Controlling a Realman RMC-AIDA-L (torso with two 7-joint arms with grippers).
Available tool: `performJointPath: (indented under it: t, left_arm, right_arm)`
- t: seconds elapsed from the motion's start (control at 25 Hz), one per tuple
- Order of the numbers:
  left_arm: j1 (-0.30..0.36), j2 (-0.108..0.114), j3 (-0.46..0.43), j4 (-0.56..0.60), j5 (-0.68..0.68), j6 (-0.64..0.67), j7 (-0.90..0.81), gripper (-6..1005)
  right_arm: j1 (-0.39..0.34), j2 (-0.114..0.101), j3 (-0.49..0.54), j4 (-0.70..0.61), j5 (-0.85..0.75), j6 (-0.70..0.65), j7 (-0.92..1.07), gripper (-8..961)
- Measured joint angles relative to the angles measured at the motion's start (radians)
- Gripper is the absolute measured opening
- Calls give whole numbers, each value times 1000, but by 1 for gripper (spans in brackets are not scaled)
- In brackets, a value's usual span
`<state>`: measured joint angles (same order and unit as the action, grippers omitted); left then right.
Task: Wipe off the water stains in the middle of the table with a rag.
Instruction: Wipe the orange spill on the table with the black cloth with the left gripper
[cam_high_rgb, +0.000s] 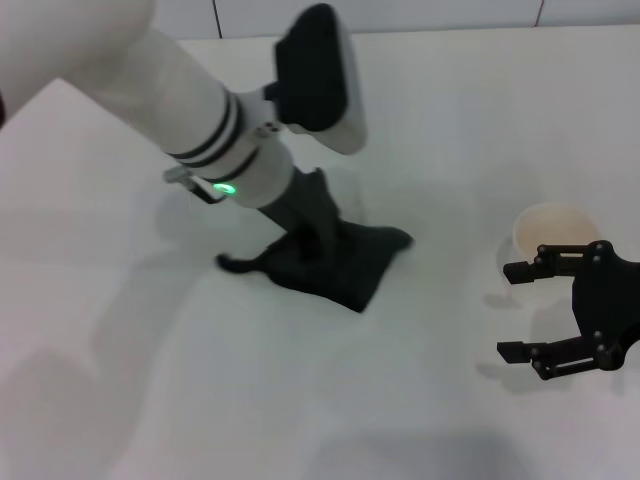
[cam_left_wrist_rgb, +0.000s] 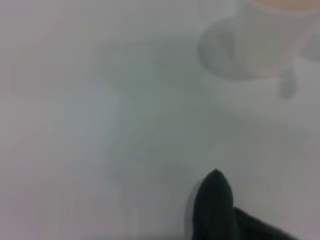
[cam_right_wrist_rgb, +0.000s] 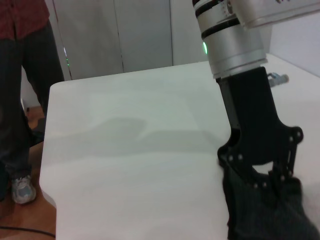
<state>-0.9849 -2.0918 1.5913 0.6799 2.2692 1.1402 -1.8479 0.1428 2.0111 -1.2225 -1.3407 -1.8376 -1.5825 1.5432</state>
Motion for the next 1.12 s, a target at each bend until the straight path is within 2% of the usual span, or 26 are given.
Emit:
performJointPath:
  t: [0.32,0.48,0.56,0.84,1.04,1.08,1.12]
  left_arm:
    - [-17,-1,173,22,-155,-6,9,79]
    - [10,-2,202,41,-179,-7,-1,78]
    - [47,2,178,75,-176,-6,-6,78]
    - [178,11,-53,208,-51,84,0,78]
    - [276,12,-123,298,-4,145,0,78]
    - [276,12,-123,298,-4,145,0,78]
    - [320,13,-128,333,1,159,0,78]
  right_arm:
    - [1,0,0,-1,0,0,0,838]
    - [2,0,0,-5,0,0,0,838]
    - [1,0,0,-6,1,0,0,838]
    - [-4,0,7,-10,10,-2,5,838]
    - [6,0,2,-10,28,9,12,838]
    - [6,0,2,-10,28,9,12,838]
    - [6,0,2,-11,31,12,12,838]
